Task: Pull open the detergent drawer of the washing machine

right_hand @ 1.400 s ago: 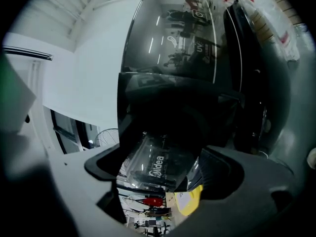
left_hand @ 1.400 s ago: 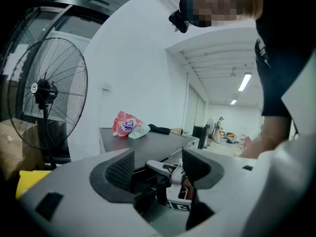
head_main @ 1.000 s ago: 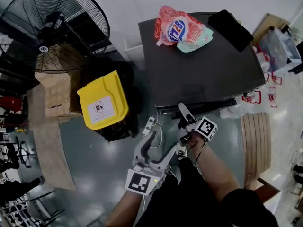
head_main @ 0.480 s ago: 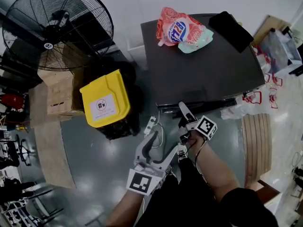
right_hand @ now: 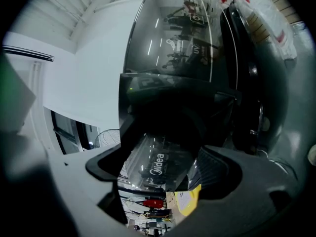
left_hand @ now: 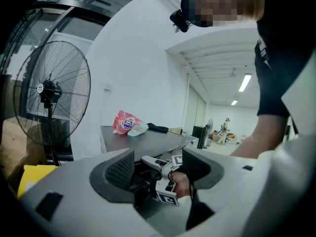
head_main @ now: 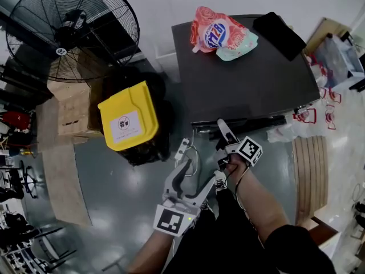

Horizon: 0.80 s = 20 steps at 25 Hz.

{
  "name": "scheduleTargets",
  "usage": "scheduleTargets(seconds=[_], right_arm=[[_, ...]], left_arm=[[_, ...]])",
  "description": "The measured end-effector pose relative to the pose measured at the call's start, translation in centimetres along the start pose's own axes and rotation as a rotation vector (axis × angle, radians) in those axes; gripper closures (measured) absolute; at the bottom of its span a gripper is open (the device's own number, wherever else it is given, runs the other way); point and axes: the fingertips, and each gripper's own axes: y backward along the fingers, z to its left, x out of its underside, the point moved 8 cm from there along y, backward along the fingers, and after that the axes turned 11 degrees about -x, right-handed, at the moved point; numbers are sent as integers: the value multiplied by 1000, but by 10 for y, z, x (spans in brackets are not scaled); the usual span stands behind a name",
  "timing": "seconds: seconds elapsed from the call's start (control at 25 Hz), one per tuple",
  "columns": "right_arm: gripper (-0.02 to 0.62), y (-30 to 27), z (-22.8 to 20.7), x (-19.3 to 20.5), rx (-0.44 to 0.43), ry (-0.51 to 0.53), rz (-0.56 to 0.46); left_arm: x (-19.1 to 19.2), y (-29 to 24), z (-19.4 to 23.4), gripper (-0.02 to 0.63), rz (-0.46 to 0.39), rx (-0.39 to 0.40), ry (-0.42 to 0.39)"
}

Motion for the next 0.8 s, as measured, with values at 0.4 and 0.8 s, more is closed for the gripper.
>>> scheduleTargets(seconds=[0.4,0.8], right_arm=[[130,23,-1,12,-9,25,16],[129,47,3,21,-9,7,-15]], left_arm=[[3,10,1,328,-4,9,0],[1,22,-11,328,-10,34,-9]])
